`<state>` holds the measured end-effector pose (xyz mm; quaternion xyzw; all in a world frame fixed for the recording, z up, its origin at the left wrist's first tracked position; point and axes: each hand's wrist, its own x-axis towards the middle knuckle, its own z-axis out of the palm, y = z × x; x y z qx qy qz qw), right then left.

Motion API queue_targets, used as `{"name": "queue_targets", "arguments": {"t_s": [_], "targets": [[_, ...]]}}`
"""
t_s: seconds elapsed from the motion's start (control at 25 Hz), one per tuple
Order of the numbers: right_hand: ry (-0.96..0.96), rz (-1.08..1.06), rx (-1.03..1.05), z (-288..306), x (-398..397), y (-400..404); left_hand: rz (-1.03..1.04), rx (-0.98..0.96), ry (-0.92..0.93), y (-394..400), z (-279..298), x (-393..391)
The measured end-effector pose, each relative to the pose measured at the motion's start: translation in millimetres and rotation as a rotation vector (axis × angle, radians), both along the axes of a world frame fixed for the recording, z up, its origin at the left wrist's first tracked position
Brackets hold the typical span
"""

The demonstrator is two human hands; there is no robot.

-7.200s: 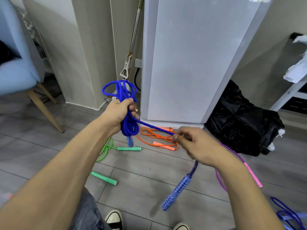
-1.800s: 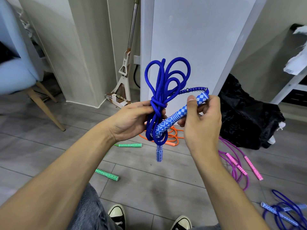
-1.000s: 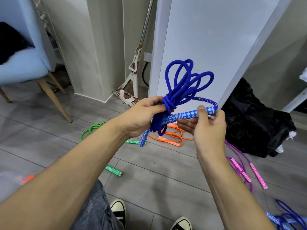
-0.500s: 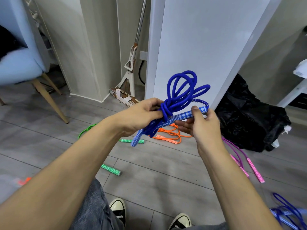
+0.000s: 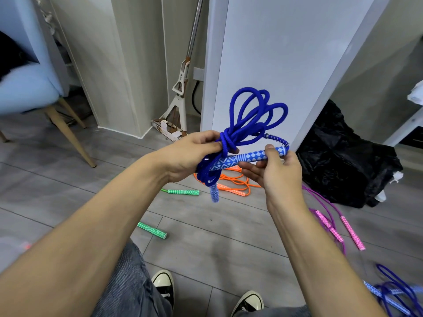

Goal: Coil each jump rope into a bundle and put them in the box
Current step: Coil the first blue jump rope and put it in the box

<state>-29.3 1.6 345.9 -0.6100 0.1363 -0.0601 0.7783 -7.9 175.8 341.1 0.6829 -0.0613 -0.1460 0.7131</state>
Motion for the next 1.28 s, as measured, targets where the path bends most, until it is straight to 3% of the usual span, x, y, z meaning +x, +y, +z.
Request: {"name": "queue_targets", "arguments": {"t_s": [0.24, 0.4, 0.68, 1.04, 1.28], "targets": [[-0.104, 0.106, -0.103, 4.5, -3.6, 1.8, 0.091, -0.102, 0.013, -1.8, -4.0, 2.2], [-0.110, 0.284, -0.356, -5.3, -4.6, 4.3, 0.124, 0.023, -0.052, -14.3, -7.7, -1.8], [-0.098, 0.487, -0.707, -18.5, -2.3, 3.6, 0.202, -0.118, 0.048, -16.8, -1.1, -4.1], [0.020, 0.592, -0.784, -18.8, 4.4, -11.9, 0.128, 0.008, 0.110, -8.6, 4.1, -9.8], [0.069, 0.415, -0.663, -18.2, 9.8, -9.6, 0.327, -0.071, 0.039, -11.0, 1.3, -4.2]]}}
